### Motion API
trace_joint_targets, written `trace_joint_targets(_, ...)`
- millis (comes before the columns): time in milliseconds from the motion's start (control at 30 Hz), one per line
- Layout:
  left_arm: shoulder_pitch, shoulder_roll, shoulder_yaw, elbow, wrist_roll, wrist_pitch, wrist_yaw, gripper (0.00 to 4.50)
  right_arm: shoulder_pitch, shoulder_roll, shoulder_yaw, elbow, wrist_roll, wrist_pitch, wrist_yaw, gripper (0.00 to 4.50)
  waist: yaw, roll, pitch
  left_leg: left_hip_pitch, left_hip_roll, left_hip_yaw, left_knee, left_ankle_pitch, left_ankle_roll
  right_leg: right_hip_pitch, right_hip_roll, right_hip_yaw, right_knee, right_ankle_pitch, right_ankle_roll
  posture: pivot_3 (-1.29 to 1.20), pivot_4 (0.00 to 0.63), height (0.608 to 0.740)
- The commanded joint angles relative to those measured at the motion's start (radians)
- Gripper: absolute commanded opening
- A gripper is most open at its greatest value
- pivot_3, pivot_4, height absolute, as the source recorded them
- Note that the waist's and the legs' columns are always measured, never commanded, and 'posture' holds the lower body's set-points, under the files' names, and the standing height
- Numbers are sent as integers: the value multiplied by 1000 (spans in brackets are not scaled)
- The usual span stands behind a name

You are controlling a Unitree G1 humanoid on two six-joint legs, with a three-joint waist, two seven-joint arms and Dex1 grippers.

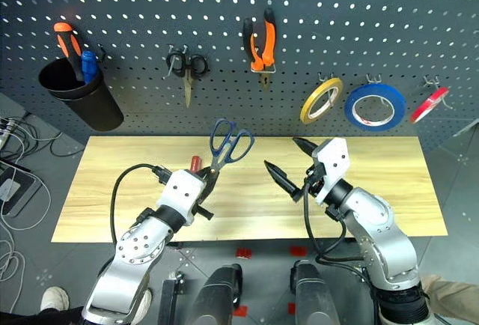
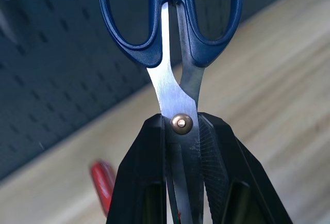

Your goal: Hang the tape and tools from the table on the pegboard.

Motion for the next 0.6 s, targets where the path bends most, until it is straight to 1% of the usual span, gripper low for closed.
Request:
trace_joint_targets(33,30,0,39,-74,23,-78,21,561,-10,14,-20,-56,32,0,-18,4500,0,0,-12,0,0,0,0,0,0,0,0,0,0,0,0,124,207,740)
trace_joint_targets(200,58,-29,86,-135,38,-102,62,561,-26,15,-21,-60,43,-5,-21,4500,8,-2,-37,0,0,1,0,0,0,0,2,0,-1,0,0,130,193,740)
trace_joint_targets(300,44,-51,108,-126,54,-108,94,561,-33,10,-20,-48,49,-6,-18,4500,14,-3,-47,0,0,1,0,0,1,1,4,0,0,0,0,137,191,740)
trace_joint_targets(600,4,-84,126,-84,59,-120,118,561,-41,11,-8,-27,42,-14,-11,4500,16,-6,-57,1,-1,1,1,-1,1,1,6,1,0,0,0,143,188,740)
